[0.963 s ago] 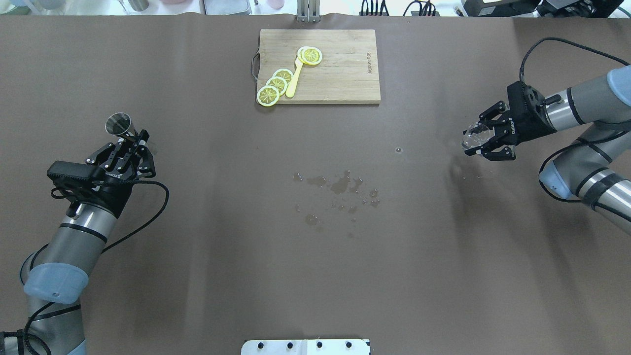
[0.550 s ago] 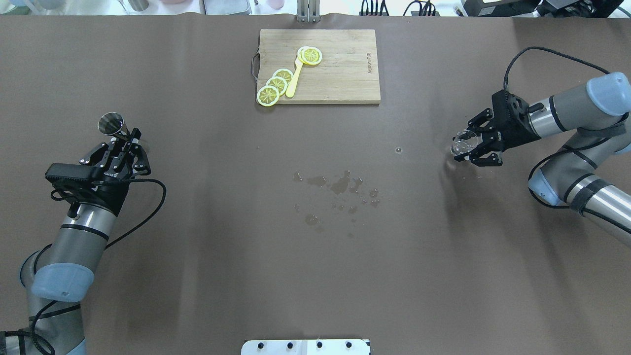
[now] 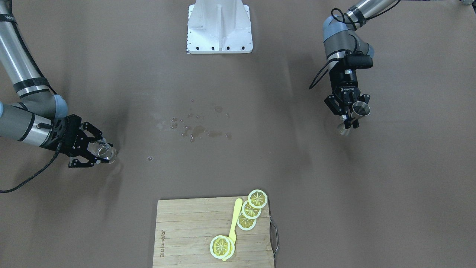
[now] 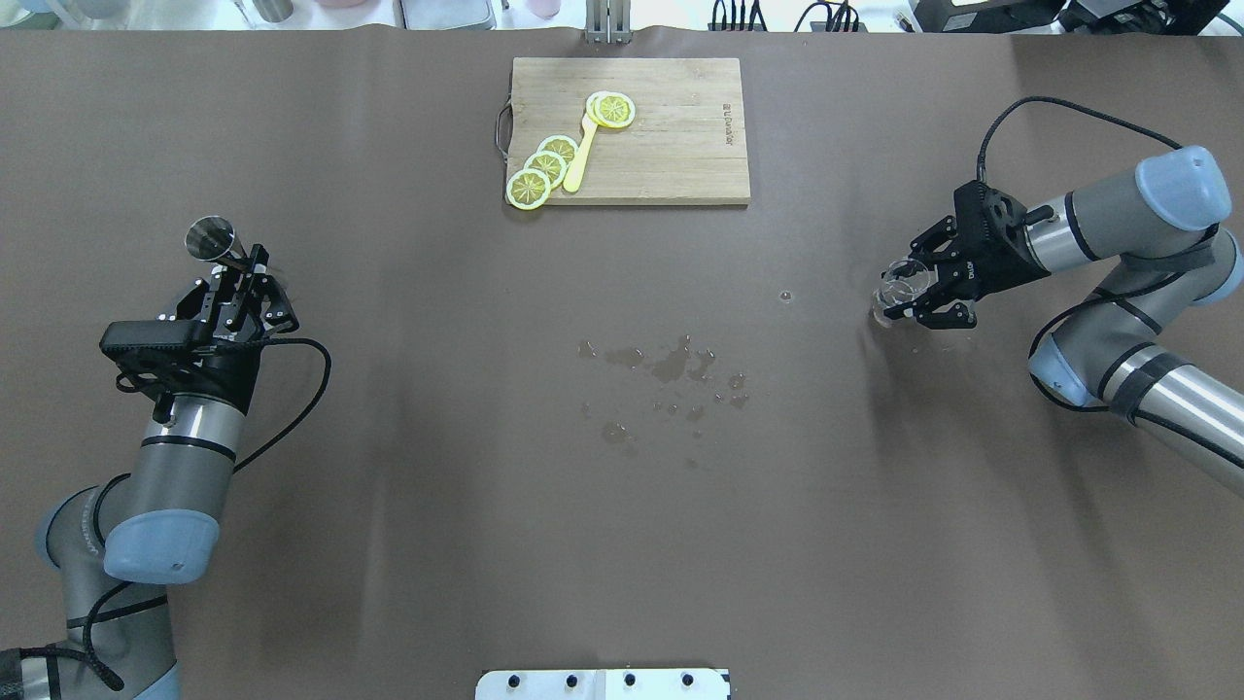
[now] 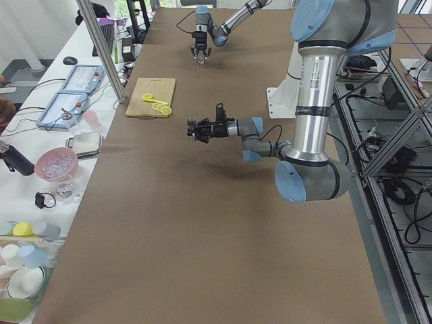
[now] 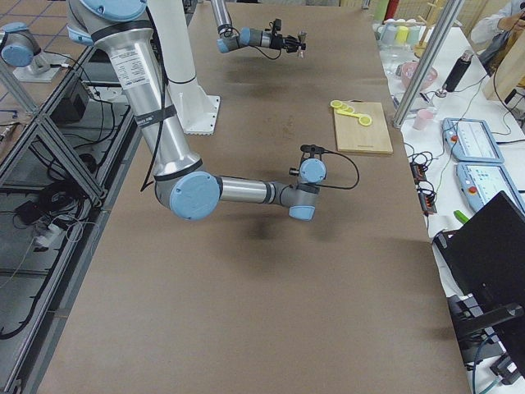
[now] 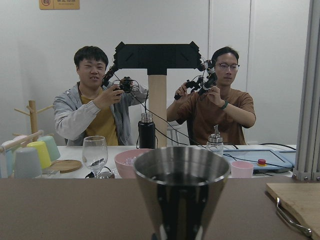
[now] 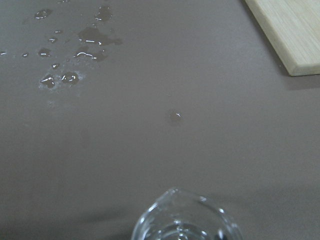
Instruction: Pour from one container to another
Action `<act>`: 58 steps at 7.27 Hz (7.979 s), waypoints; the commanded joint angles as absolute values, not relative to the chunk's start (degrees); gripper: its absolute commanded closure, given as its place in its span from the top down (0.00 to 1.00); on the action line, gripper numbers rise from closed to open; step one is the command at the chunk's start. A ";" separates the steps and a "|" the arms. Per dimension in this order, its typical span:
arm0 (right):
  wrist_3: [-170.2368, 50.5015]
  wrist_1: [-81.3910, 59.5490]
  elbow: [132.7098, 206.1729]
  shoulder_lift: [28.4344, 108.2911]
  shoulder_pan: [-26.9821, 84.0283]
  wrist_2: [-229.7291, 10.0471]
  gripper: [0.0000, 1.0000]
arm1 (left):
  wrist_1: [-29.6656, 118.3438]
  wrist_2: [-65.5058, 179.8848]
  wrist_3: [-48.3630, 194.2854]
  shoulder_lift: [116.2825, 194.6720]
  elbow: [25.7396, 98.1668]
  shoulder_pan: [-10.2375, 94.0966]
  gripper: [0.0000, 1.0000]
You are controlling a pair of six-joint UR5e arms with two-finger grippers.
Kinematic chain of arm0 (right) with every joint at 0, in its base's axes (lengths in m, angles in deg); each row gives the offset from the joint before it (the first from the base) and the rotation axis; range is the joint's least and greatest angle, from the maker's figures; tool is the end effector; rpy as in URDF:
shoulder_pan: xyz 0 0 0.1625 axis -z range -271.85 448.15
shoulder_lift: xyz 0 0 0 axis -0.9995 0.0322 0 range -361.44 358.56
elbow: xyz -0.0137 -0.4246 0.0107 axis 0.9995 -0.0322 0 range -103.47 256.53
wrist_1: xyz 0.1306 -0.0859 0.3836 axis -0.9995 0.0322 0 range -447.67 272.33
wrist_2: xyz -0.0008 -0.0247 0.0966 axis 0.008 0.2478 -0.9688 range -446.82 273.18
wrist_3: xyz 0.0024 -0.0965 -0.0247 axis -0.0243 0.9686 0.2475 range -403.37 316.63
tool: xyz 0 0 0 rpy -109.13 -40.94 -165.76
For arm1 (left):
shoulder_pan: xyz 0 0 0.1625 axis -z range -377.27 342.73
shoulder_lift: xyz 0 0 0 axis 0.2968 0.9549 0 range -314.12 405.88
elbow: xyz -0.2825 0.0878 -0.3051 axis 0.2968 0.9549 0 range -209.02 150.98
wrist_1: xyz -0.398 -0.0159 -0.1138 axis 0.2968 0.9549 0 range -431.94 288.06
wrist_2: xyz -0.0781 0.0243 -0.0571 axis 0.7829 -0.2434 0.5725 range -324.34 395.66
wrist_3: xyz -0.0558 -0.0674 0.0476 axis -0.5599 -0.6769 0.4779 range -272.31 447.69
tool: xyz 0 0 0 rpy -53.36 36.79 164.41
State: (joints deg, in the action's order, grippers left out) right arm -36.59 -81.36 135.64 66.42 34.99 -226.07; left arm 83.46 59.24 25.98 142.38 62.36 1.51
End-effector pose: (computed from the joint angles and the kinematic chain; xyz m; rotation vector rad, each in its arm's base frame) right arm -0.3353 -0.5441 0.5365 1.0498 -1.0836 -1.1787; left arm 0.4044 -0.3747 0.4469 1.3437 0.6298 -0.6024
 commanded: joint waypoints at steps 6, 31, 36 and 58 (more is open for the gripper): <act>-36.77 -81.51 134.81 65.79 35.77 -224.02 0.84 | 58.00 50.51 1.48 143.09 61.25 0.84 0.00; -39.58 2.68 149.94 67.02 8.62 -215.83 1.00 | 53.48 41.99 -7.05 141.07 58.61 -10.06 0.61; -43.81 2.07 158.84 84.64 -1.67 -220.94 1.00 | 53.57 39.17 -7.23 140.28 59.31 -11.46 0.99; -43.02 1.89 165.30 87.41 -1.76 -216.55 1.00 | 52.78 106.26 47.26 159.96 71.75 24.18 0.99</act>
State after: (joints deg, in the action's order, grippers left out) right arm -43.01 1.88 165.02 87.35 -1.76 -216.54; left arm 52.84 96.98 47.02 158.33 76.60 18.61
